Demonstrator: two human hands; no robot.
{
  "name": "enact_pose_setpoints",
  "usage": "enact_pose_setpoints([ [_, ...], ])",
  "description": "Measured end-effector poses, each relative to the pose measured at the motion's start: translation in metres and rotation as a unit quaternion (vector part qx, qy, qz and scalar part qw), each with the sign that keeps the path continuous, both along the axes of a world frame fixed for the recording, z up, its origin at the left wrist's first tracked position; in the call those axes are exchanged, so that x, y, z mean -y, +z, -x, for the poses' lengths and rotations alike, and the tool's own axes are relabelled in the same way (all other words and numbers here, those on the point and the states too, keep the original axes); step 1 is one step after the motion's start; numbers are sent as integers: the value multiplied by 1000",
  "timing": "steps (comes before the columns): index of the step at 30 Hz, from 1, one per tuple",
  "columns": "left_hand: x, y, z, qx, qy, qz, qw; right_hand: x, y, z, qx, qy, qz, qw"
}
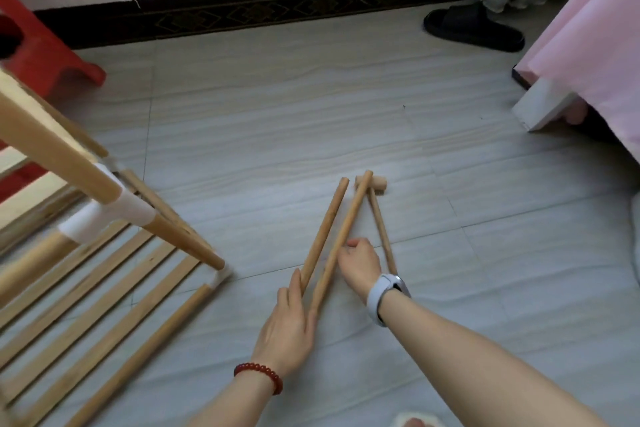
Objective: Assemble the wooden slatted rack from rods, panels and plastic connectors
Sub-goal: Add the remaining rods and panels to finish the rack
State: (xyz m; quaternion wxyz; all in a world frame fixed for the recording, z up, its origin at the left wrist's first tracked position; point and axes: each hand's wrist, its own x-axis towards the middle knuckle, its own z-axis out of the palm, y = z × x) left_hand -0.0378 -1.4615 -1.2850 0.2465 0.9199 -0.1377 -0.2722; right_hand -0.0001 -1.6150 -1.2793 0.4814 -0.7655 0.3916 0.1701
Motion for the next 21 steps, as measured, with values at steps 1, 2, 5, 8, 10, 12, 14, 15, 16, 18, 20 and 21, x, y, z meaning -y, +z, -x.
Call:
enact_pose_setpoints([
  [1, 2, -4, 0, -4, 4, -3, 1000, 0, -1, -2, -9, 27, 18, 999],
  [2, 4, -8, 0, -6, -1, -8, 1000, 1, -1, -4, -20, 62, 41, 997],
  [5, 14, -16, 1, 21, -48, -57, 997, 1, -7, -7, -60, 122, 96, 986],
  [8, 21, -17, -1, 47, -14, -90, 995, -3, -10, -5, -74, 91, 108, 987],
  [10, 19, -19, -2, 61, -20, -117, 991, -6, -12, -3, -75, 56, 111, 989],
  [12, 15, -19, -5, 70, -65, -150, 984, -7, -13, 2, -59, 39, 115, 991],
  [14, 10, -15, -11, 60, -113, -169, 977, -4, -9, 7, -34, 52, 127, 990],
  [15, 9, -10, -16, 50, -133, -174, 974, 0, -4, 7, -26, 69, 133, 988],
  [16, 8, -2, -22, 32, -145, -178, 973, 4, 3, 6, -22, 88, 134, 987],
  [18, 9, 21, -40, -1, -139, -185, 973, 12, 24, 0, -18, 120, 122, 985],
  [20, 11, 49, -59, 10, -152, -199, 968, 18, 50, -11, -13, 146, 115, 982],
  [21, 12, 72, -67, 36, -164, -201, 965, 19, 71, -19, 2, 162, 124, 979],
])
